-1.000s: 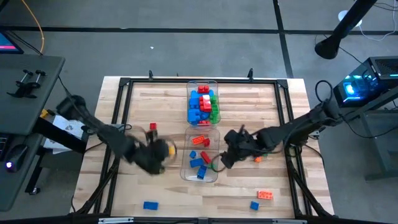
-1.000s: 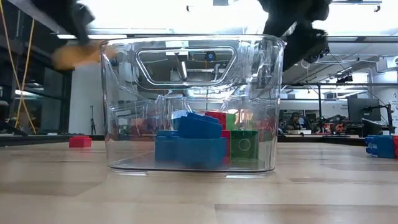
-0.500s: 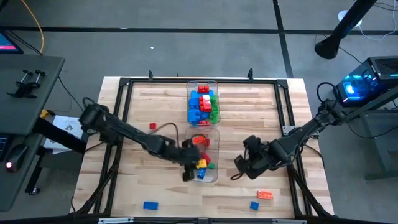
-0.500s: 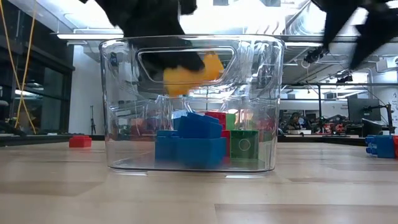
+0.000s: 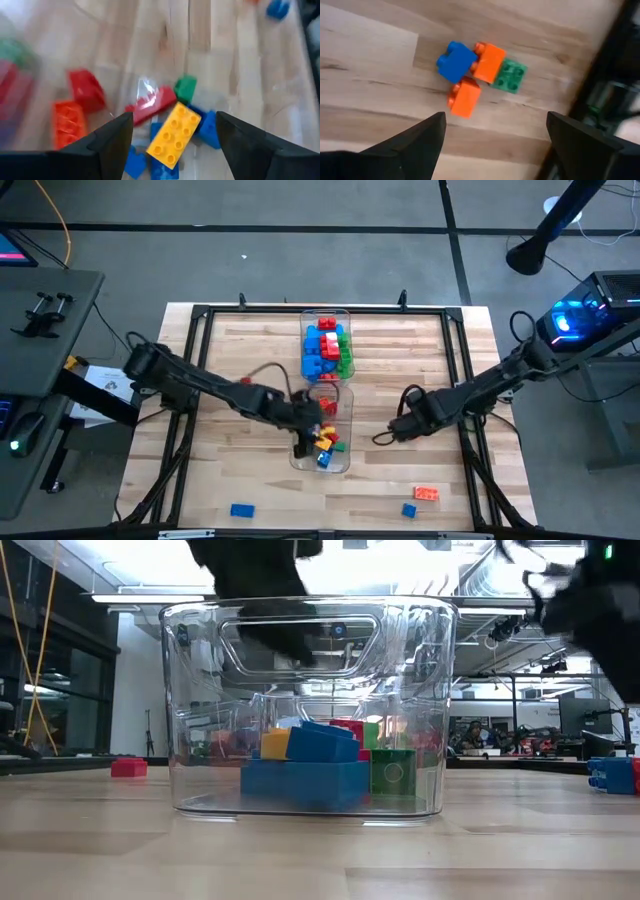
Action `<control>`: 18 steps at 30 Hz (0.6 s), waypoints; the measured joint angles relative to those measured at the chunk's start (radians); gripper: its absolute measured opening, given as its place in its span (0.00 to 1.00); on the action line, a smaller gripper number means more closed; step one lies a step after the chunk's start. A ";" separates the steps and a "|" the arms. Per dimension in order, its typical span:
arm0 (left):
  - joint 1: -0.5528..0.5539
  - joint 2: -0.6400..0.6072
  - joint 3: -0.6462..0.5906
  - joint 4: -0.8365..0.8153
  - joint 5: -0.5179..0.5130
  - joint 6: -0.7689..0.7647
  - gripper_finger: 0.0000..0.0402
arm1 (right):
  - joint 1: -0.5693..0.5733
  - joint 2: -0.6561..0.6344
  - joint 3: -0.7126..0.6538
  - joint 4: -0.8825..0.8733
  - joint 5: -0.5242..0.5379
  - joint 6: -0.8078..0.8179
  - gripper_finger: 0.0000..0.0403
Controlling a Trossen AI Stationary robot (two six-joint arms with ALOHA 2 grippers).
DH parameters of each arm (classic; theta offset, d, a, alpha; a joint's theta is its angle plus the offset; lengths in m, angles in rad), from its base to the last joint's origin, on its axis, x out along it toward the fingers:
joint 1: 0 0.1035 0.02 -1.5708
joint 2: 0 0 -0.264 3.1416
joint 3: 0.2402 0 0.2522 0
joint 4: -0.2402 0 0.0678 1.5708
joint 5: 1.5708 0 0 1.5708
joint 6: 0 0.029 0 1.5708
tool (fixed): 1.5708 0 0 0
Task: Sort blocks by size
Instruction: Put the small blue game piece into the bottom transparent bin
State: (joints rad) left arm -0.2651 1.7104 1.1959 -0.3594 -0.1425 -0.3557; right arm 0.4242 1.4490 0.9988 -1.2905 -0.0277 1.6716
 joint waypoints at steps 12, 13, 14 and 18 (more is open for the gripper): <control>0.004 -0.332 -0.087 -0.009 -0.205 -0.048 0.66 | -0.133 -0.005 -0.191 0.208 -0.008 -0.096 0.75; 0.000 -0.346 -0.100 -0.015 -0.221 -0.061 0.66 | -0.136 -0.005 -0.191 0.204 -0.008 -0.104 0.75; -0.005 -0.361 -0.116 -0.013 -0.238 -0.074 0.66 | -0.138 -0.005 -0.191 0.203 -0.007 -0.113 0.74; -0.027 -0.386 -0.180 -0.017 -0.289 -0.136 0.66 | -0.150 -0.005 -0.191 0.203 0.018 -0.148 0.74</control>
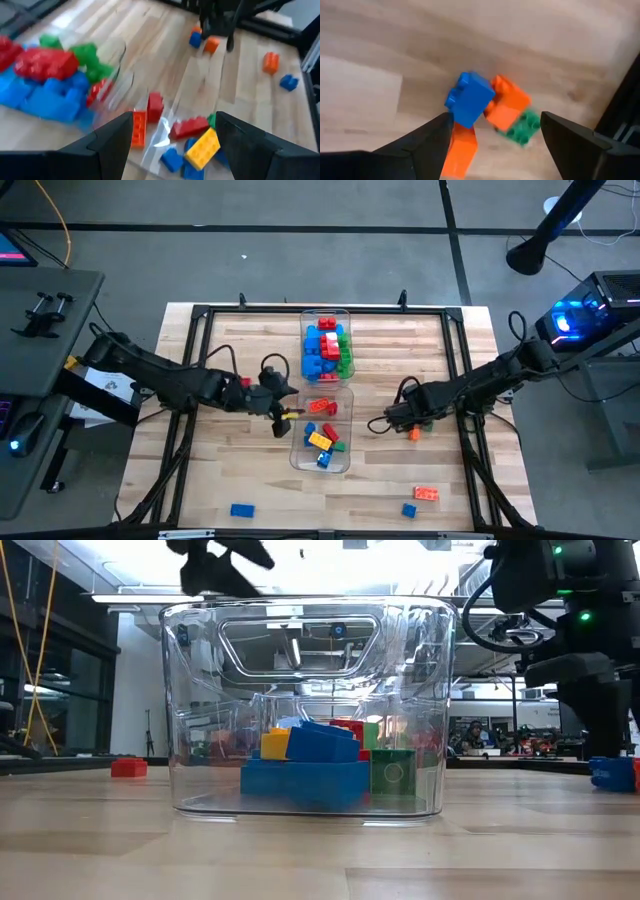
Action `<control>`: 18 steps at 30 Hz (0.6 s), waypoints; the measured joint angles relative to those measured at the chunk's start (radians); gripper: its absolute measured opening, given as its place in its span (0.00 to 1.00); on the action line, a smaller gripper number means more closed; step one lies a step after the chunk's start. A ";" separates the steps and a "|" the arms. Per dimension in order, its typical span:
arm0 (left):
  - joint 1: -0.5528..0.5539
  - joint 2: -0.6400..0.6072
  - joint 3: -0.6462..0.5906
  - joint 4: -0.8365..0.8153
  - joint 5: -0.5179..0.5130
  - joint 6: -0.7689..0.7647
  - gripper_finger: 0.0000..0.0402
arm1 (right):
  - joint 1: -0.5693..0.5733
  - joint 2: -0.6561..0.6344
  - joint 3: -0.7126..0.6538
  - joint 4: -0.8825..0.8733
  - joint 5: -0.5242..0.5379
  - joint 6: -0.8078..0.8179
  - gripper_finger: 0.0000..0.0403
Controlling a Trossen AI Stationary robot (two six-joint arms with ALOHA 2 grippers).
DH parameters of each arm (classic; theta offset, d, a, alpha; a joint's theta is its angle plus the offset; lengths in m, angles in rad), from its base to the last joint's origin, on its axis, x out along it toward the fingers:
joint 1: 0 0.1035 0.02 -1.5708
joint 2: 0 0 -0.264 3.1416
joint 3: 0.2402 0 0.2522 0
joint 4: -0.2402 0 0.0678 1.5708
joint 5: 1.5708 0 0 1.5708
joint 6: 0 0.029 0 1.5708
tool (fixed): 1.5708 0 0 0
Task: Sort blocks by size
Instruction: Put the small blue game piece into the bottom transparent bin
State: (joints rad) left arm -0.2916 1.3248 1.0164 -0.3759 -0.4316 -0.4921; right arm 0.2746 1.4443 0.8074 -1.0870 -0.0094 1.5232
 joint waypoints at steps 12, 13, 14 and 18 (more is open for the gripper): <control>-0.013 -0.001 -0.147 -0.002 0.001 -0.184 0.66 | -0.073 0.001 -0.021 0.154 0.112 -0.171 0.74; -0.016 -0.001 -0.151 -0.002 0.003 -0.189 0.66 | -0.076 0.001 -0.021 0.143 0.115 -0.178 0.74; -0.018 -0.001 -0.154 -0.003 0.004 -0.193 0.66 | -0.080 0.001 -0.021 0.129 0.115 -0.178 0.74; -0.032 -0.001 -0.154 0.002 0.004 -0.195 0.66 | -0.085 0.001 -0.022 0.145 0.107 -0.190 0.74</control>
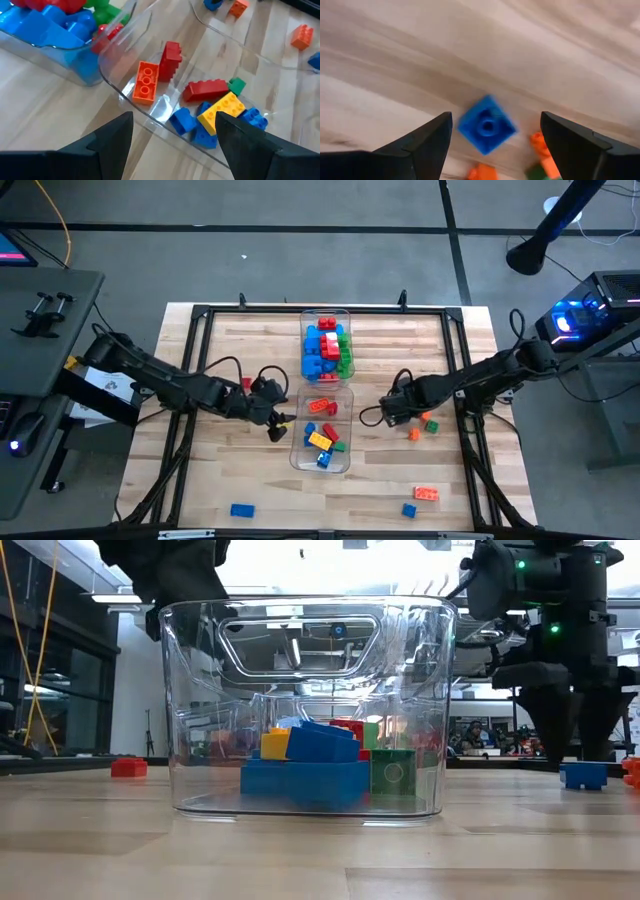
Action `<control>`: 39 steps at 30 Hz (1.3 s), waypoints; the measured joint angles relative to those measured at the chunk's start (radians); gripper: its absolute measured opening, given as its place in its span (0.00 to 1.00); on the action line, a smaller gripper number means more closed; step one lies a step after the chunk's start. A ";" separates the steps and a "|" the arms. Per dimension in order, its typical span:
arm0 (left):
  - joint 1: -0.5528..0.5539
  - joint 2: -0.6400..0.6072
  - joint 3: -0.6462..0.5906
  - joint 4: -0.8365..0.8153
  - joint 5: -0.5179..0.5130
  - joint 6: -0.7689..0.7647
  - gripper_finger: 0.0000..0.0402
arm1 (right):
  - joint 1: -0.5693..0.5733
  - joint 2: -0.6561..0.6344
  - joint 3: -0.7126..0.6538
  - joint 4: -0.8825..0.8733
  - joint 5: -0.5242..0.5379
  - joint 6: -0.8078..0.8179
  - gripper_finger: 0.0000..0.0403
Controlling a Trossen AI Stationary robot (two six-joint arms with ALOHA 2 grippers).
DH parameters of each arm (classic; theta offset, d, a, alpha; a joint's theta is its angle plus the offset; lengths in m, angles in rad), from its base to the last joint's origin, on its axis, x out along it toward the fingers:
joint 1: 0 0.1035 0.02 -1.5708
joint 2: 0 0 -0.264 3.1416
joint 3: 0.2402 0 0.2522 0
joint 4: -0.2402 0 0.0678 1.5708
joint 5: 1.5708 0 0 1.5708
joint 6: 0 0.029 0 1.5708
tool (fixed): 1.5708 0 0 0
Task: Sort blocks by size
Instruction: Put the small blue game piece into the bottom transparent bin
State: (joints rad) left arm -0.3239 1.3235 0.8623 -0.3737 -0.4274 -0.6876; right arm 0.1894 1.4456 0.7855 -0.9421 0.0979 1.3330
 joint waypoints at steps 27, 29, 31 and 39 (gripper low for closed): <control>-0.040 0.000 0.000 0.043 -0.018 -0.070 0.66 | 0.001 -0.001 -0.129 0.182 -0.044 -0.422 0.66; -0.040 0.000 0.000 0.056 -0.029 -0.061 0.66 | 0.002 -0.001 -0.130 0.194 -0.039 -0.424 0.60; -0.040 0.000 0.000 0.069 -0.036 -0.051 0.66 | 0.002 -0.001 -0.131 0.200 -0.034 -0.426 0.53; -0.040 -0.088 0.005 0.085 -0.035 0.038 0.66 | 0.014 0.002 -0.080 0.164 0.015 -0.421 0.33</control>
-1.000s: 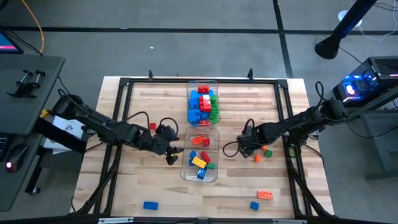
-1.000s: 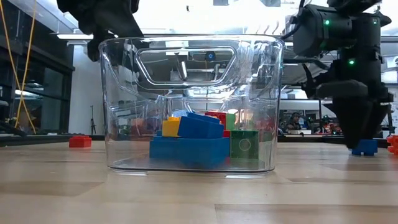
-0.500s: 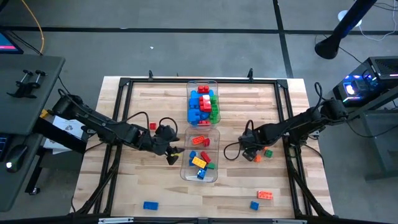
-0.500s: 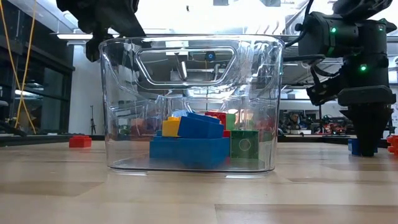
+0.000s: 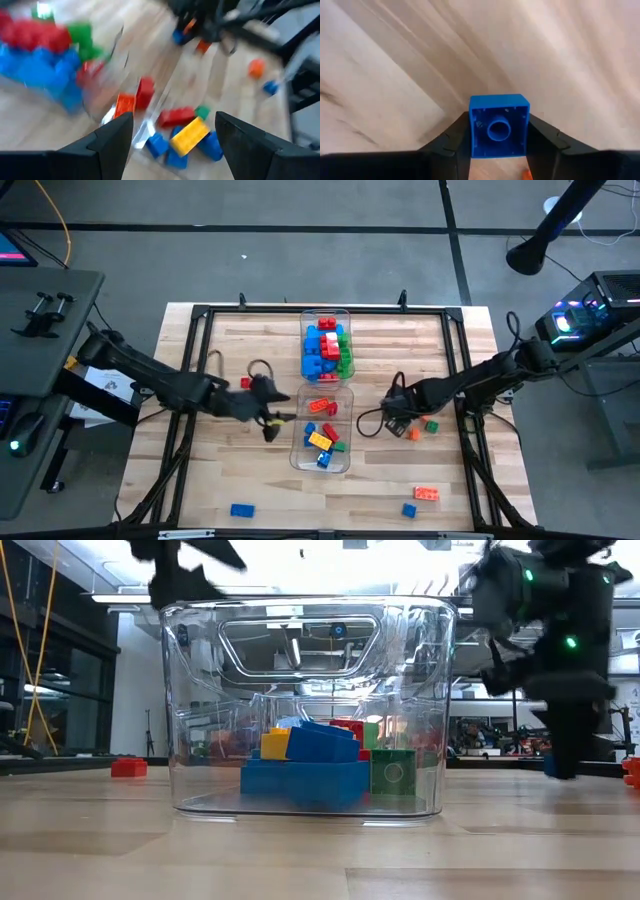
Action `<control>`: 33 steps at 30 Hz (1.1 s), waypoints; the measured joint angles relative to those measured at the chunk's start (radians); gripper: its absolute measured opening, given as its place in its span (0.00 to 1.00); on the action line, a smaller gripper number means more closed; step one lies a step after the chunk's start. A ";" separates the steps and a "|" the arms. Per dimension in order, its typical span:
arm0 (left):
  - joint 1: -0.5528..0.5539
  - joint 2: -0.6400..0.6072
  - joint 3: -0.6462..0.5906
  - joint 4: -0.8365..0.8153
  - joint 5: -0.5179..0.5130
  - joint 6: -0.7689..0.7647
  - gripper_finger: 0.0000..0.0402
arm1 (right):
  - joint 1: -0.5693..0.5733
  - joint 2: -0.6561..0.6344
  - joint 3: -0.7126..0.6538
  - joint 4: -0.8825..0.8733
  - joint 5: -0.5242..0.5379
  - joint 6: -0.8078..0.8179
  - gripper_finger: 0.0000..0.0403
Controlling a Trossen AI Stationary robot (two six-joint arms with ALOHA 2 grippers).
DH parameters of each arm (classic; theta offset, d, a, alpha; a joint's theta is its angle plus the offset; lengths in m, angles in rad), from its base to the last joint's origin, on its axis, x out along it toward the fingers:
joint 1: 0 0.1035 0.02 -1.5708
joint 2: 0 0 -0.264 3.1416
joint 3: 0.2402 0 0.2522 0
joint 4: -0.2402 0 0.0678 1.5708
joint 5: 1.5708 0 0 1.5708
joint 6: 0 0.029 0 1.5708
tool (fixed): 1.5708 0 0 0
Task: Sort blocks by size
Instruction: Put the small blue game piece into the bottom transparent bin, then put the small orange game piece into the bottom transparent bin
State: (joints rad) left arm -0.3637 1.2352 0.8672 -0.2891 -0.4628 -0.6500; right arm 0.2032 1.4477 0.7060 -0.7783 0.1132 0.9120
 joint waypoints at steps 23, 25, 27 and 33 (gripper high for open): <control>0.000 -0.319 0.009 -0.101 -0.282 0.026 0.66 | 0.077 0.276 0.616 0.285 0.201 -0.185 0.48; 0.000 -0.313 0.009 -0.099 -0.275 0.025 0.66 | 0.069 0.286 0.660 0.206 0.211 -0.173 0.55; 0.000 -0.312 0.009 -0.099 -0.274 0.025 0.66 | 0.059 0.286 0.702 0.139 0.212 -0.171 0.60; 0.000 -0.313 0.009 -0.110 -0.274 0.026 0.66 | 0.046 0.278 0.809 -0.264 0.210 -0.040 0.67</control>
State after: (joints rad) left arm -0.3637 0.9226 0.8764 -0.3989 -0.7368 -0.6243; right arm 0.2488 1.7259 1.5148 -1.0421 0.3229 0.8721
